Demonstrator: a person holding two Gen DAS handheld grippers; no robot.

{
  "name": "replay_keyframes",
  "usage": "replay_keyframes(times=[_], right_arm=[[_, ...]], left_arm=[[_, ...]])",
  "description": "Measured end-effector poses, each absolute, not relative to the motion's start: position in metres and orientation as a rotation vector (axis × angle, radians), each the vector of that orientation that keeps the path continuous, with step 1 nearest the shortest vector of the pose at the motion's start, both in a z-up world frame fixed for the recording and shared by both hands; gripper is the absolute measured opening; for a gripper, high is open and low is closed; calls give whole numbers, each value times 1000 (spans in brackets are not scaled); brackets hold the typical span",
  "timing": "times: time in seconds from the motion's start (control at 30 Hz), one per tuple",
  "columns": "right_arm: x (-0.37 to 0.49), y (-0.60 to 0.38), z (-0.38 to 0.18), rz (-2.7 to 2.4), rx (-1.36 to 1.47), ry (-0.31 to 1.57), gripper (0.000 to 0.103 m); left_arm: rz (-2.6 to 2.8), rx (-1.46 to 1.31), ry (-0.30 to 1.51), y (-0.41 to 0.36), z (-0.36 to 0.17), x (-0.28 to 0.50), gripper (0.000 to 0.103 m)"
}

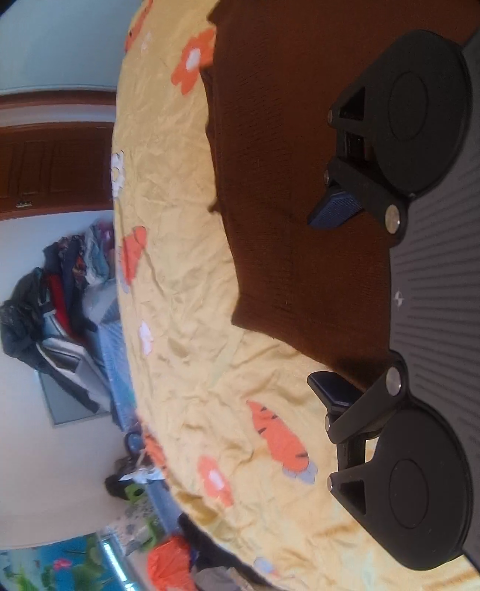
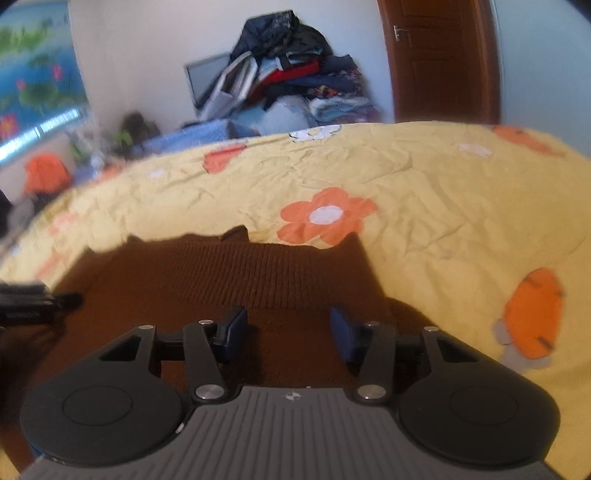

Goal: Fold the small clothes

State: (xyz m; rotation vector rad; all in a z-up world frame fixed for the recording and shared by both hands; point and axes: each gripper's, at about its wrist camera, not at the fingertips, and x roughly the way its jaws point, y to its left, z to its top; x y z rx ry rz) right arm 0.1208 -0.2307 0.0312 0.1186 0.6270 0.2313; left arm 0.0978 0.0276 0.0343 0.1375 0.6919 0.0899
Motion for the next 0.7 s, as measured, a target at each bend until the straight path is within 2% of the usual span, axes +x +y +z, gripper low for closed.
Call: replay_keyframes(times=[0.03,0.1,0.17,0.23,0.27,0.33,0.37,0.47,0.53,0.63,0.7], right_arm=[[112,-224,39,206,122,626,63],[87,-213,52,285,145,579,80],[68,-197,54,363,114,578,84],[55,-178,46,384,-2,618,84],[50,-169,38,381,-75,641,85],[38,-161,19,370,-197,615,90],[34,-163,13,385,-216,602,97],[31,-165,17,376,-230,623,96],[25,-162,28,343,-226,649,92],[5,-154,29,371,-261,633,95],[1,-156,14,363,-259,650,97]], left_arm=[[39,111,672,22,44,81,85],[-44,105,660,7,50,55,85],[-85,178,683,-13,41,36,85],[-102,272,704,-28,20,26,86],[-97,292,635,-28,14,18,86],[-97,363,563,-32,7,9,86],[-92,380,567,-34,10,9,86],[-103,422,581,-41,26,0,85],[-150,386,571,-39,36,-14,86],[-207,375,666,-42,26,-19,86],[-212,327,650,-35,15,-22,86]])
